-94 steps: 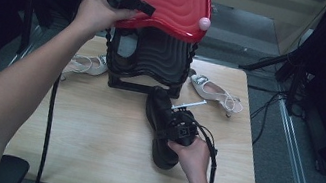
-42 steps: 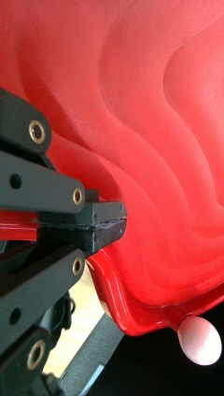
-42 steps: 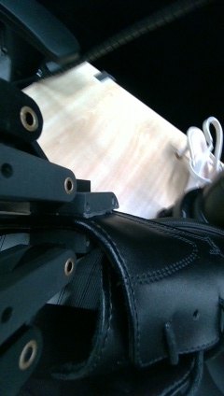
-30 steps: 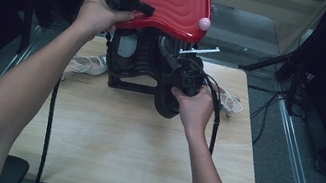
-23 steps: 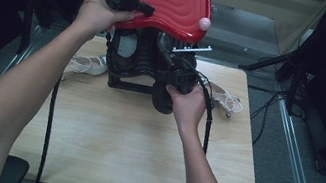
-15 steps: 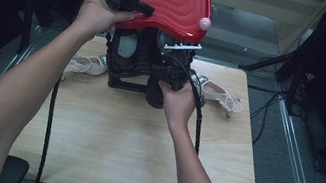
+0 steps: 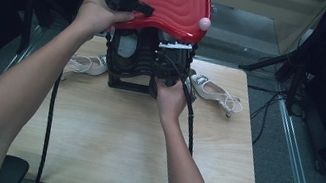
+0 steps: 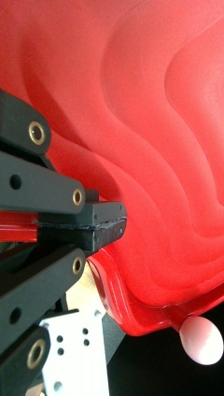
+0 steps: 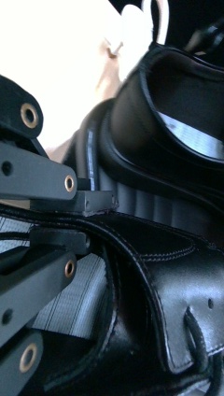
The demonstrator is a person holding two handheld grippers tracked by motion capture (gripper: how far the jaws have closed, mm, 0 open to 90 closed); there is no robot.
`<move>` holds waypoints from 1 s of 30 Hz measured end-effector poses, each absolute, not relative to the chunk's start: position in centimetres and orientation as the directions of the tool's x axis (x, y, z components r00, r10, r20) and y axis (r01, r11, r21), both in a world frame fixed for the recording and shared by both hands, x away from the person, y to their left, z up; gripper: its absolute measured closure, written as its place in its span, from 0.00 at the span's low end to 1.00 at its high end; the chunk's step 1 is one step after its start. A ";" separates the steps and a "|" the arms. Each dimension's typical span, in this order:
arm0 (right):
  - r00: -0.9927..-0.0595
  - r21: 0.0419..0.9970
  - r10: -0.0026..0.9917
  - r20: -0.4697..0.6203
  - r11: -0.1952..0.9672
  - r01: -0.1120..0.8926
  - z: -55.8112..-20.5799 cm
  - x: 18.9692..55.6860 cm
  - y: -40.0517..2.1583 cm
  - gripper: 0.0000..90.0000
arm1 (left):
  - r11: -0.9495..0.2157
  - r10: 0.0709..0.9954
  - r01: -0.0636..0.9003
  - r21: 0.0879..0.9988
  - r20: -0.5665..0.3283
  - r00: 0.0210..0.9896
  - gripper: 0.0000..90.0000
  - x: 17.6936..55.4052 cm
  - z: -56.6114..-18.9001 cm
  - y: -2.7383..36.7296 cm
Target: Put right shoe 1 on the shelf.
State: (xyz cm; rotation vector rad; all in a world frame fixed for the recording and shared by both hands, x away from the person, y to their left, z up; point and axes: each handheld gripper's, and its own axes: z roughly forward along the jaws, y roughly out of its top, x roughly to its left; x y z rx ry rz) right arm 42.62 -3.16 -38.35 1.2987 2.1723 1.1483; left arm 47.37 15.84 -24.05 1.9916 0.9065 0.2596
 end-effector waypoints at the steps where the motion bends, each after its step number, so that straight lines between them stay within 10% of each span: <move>1: -0.505 0.789 0.857 0.104 0.238 0.566 -38.3 42.8 -3.1 0.96 | -0.323 0.687 0.496 0.806 -0.161 0.709 1.00 47.4 -24.1 15.8; 12: -0.542 0.763 0.821 0.179 0.232 0.603 -38.4 43.0 -3.1 0.75 | -0.334 0.700 0.477 0.813 -0.125 0.703 1.00 47.2 -24.0 15.5; 30: -0.655 0.775 0.733 0.185 0.301 0.556 -36.6 36.8 -7.2 1.00 | -0.321 0.713 0.498 0.806 -0.141 0.687 1.00 47.2 -23.9 15.4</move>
